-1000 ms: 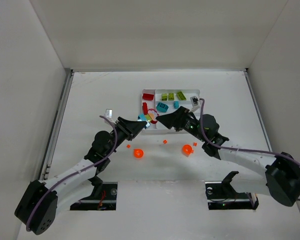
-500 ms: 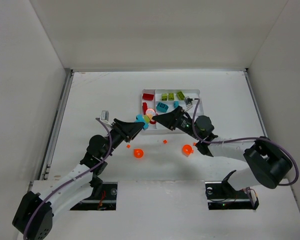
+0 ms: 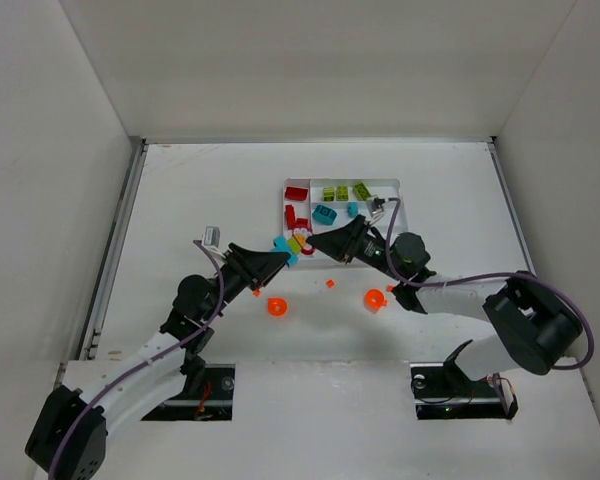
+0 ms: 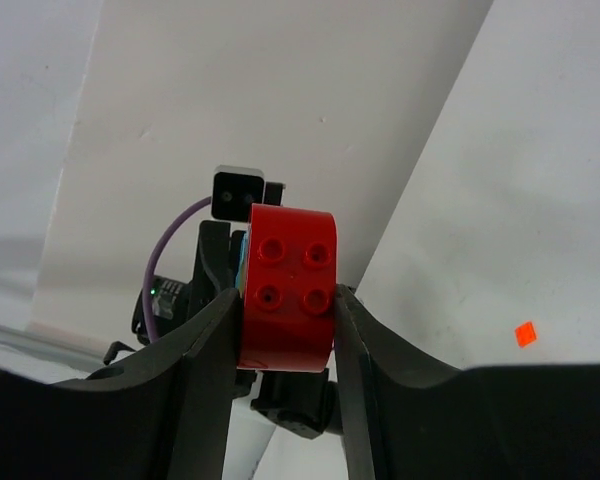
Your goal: Sort the legos into containers by color
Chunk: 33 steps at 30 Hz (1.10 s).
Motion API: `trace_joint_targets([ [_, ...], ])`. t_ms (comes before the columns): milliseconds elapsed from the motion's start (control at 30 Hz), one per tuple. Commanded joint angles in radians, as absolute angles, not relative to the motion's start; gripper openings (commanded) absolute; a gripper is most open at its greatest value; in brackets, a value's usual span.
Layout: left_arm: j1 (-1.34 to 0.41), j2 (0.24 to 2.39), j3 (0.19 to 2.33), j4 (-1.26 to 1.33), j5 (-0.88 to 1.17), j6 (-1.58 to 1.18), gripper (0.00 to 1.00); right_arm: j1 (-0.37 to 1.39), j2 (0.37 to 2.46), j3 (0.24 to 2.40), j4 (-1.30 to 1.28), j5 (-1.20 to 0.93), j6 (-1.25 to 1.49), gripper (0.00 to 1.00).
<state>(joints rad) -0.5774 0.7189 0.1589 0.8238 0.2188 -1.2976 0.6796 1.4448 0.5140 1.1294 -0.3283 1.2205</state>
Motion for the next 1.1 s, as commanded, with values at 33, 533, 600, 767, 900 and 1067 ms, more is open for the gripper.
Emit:
trace_joint_targets([
  [33, -0.518, 0.666, 0.118, 0.842, 0.235, -1.295, 0.15, 0.593, 1.338, 0.505, 1.163, -0.310, 1.212, 0.29],
  [533, -0.423, 0.595, 0.130, 0.749, 0.281, -1.276, 0.15, 0.614, 1.344, 0.548, 0.954, -0.213, 1.077, 0.29],
  [600, -0.424, 0.609, 0.129, 0.753, 0.279, -1.269, 0.15, 0.620, 1.341, 0.545, 0.945, -0.203, 1.068, 0.29],
  [767, -0.438, 0.650, 0.133, 0.758, 0.265, -1.236, 0.15, 0.643, 1.316, 0.505, 0.910, -0.166, 1.039, 0.29],
  [900, -0.470, 0.687, 0.137, 0.749, 0.241, -1.187, 0.16, 0.663, 1.290, 0.476, 0.850, -0.123, 1.006, 0.29],
  [1067, -0.525, 0.700, 0.150, 0.747, 0.187, -1.157, 0.16, 0.728, 1.255, 0.446, 0.723, -0.062, 0.977, 0.30],
])
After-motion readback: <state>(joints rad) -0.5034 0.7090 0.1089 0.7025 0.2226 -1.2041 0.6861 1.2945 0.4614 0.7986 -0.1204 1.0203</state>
